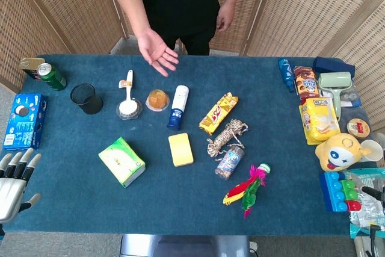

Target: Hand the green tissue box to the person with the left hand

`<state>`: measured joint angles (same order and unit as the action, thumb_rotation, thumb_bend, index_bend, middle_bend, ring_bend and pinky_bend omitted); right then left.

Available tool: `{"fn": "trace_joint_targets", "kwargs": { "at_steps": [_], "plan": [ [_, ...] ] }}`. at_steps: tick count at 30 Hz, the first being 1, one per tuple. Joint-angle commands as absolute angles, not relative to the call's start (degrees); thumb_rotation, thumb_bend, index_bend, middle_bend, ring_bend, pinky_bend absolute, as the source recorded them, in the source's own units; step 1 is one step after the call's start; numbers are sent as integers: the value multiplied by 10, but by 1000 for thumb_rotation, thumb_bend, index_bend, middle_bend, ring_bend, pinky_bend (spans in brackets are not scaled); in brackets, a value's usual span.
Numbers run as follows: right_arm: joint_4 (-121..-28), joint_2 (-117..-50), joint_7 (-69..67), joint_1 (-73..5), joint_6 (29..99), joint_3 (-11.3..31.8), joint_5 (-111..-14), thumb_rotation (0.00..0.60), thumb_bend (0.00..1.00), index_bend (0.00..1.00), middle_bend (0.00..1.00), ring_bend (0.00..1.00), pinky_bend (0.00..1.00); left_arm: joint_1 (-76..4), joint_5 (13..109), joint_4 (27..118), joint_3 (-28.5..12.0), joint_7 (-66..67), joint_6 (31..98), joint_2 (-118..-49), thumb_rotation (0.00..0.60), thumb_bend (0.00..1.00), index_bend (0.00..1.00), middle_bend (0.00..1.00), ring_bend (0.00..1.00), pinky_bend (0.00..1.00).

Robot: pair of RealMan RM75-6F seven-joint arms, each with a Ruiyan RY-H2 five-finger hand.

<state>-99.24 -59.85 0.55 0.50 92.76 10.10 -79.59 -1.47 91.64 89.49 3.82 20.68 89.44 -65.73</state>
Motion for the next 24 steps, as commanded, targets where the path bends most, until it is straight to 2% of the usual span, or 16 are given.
{"fn": "trace_joint_targets", "kwargs": {
  "at_steps": [1, 6, 8, 12, 14, 21, 24],
  "plan": [
    [-993, -598, 5, 5, 928, 101, -795, 600, 0, 0, 0, 19, 0, -14, 919, 894, 38, 207, 896, -658, 554, 102, 0, 0, 0, 72],
    [-994, -597, 2, 7, 928, 102, -792, 600, 0, 0, 0, 18, 0, -18, 930, 892, 34, 203, 895, -660, 553, 101, 0, 0, 0, 73],
    [-994, -597, 3, 6, 928, 103, -790, 600, 0, 0, 0, 19, 0, -34, 950, 885, 27, 204, 892, -661, 524, 97, 0, 0, 0, 73],
    [-998, -598, 10, 6, 926, 103, -787, 600, 0, 0, 0, 18, 0, -92, 1000, 859, 9, 208, 855, -663, 394, 82, 0, 0, 0, 72],
    [-999, -599, 15, 6, 928, 105, -785, 600, 0, 0, 0, 18, 0, -130, 1016, 850, 1, 206, 816, -668, 331, 74, 0, 0, 0, 72],
    [-1000, -601, 22, 7, 926, 111, -766, 600, 0, 0, 0, 19, 0, -216, 1011, 837, -8, 226, 686, -696, 194, 67, 0, 0, 0, 72],
    [-1000, -601, 23, 7, 926, 113, -760, 600, 0, 0, 0, 18, 0, -235, 1015, 835, -4, 243, 660, -698, 126, 62, 0, 0, 0, 72]
  ]
}}
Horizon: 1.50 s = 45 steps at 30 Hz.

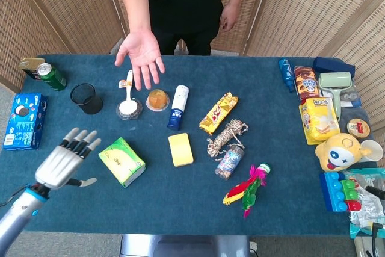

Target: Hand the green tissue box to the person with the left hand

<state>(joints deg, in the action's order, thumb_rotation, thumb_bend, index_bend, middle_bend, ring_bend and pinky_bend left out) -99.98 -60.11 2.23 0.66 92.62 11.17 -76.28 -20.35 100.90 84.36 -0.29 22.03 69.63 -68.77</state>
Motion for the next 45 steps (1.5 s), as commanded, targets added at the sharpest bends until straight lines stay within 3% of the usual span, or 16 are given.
{"fn": "trace_joint_targets", "kwargs": {
  "at_steps": [1, 5, 13, 17, 20, 42, 45],
  "plan": [
    [-1000, -601, 23, 7, 925, 114, -758, 600, 0, 0, 0, 18, 0, -238, 1017, 834, -2, 251, 655, -697, 108, 60, 0, 0, 0, 72],
    [-1000, -602, 25, 6, 924, 117, -752, 600, 0, 0, 0, 19, 0, -249, 1020, 841, 0, 283, 641, -687, 65, 59, 0, 0, 0, 72],
    [-1003, -603, 30, 7, 924, 117, -748, 600, 0, 0, 0, 18, 0, -264, 1032, 855, 8, 369, 617, -668, 65, 59, 0, 0, 0, 72],
    [-1005, -602, 31, 8, 926, 117, -748, 600, 0, 0, 0, 19, 0, -268, 1056, 841, 15, 406, 625, -676, 194, 97, 0, 0, 0, 74],
    [-1006, -600, 29, 9, 927, 118, -748, 600, 0, 0, 0, 19, 0, -269, 1054, 834, 16, 423, 621, -685, 265, 217, 0, 0, 0, 89],
    [-1008, -595, 18, 13, 927, 121, -742, 600, 0, 0, 0, 19, 0, -308, 988, 840, -5, 520, 548, -734, 269, 191, 0, 0, 0, 98],
    [-1009, -593, 17, 13, 927, 122, -741, 600, 0, 0, 0, 18, 0, -314, 977, 851, -2, 521, 532, -737, 317, 193, 0, 0, 0, 134]
  ]
}}
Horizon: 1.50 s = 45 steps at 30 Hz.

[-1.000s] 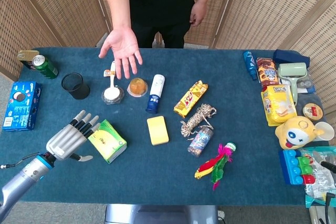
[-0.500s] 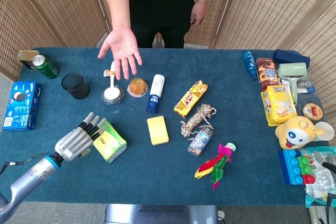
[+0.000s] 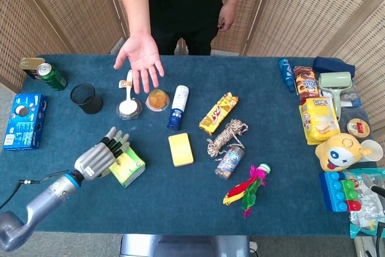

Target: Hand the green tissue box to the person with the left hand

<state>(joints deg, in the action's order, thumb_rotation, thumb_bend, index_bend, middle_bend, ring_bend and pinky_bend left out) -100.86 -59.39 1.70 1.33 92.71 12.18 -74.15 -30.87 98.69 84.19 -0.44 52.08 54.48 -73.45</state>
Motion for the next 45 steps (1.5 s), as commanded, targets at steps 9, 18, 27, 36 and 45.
{"fn": "trace_joint_targets", "kwargs": {
  "at_steps": [9, 18, 27, 36, 45],
  "plan": [
    [-1010, -592, 13, 14, 926, 122, -742, 600, 0, 0, 0, 19, 0, -323, 974, 856, 18, 497, 518, -747, 596, 347, 454, 484, 523, 665],
    [-1009, -593, 16, 14, 926, 121, -744, 600, 0, 0, 0, 18, 0, -318, 1012, 840, 25, 434, 588, -741, 600, 462, 884, 895, 902, 902],
    [-1011, -593, 14, 15, 927, 120, -745, 600, 0, 0, 0, 18, 0, -310, 1018, 836, 13, 385, 648, -720, 600, 463, 950, 957, 952, 945],
    [-1011, -591, 11, 15, 925, 121, -744, 600, 0, 0, 0, 19, 0, -307, 1024, 835, 2, 374, 683, -709, 600, 494, 1000, 1000, 999, 985],
    [-1011, -589, 7, 15, 923, 120, -744, 600, 0, 0, 0, 19, 0, -319, 1018, 898, -53, 378, 733, -671, 600, 500, 1000, 1000, 1000, 986]
  ]
}}
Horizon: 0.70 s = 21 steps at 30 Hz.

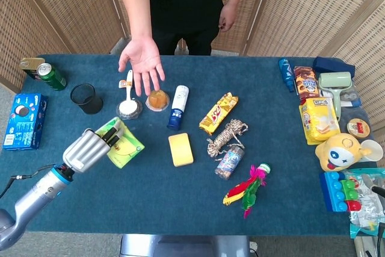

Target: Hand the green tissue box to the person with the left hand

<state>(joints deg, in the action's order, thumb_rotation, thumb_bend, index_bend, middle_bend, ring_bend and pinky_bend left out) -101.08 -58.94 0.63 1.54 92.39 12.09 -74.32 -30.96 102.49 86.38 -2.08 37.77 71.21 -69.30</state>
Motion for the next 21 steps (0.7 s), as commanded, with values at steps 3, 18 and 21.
{"fn": "trace_joint_targets", "kwargs": {
  "at_steps": [3, 18, 21],
  "plan": [
    [-1012, -590, 9, 15, 923, 119, -746, 600, 0, 0, 0, 19, 0, -333, 994, 936, -90, 378, 735, -651, 600, 500, 1000, 1000, 1000, 985],
    [-1007, -592, 12, 10, 914, 120, -740, 600, 0, 0, 0, 18, 0, -431, 807, 991, -227, 445, 671, -673, 600, 483, 1000, 1000, 1000, 986],
    [-1003, -594, 12, 7, 904, 122, -730, 600, 0, 0, 0, 18, 0, -479, 734, 959, -259, 506, 649, -711, 600, 477, 1000, 1000, 1000, 985]
  ]
}}
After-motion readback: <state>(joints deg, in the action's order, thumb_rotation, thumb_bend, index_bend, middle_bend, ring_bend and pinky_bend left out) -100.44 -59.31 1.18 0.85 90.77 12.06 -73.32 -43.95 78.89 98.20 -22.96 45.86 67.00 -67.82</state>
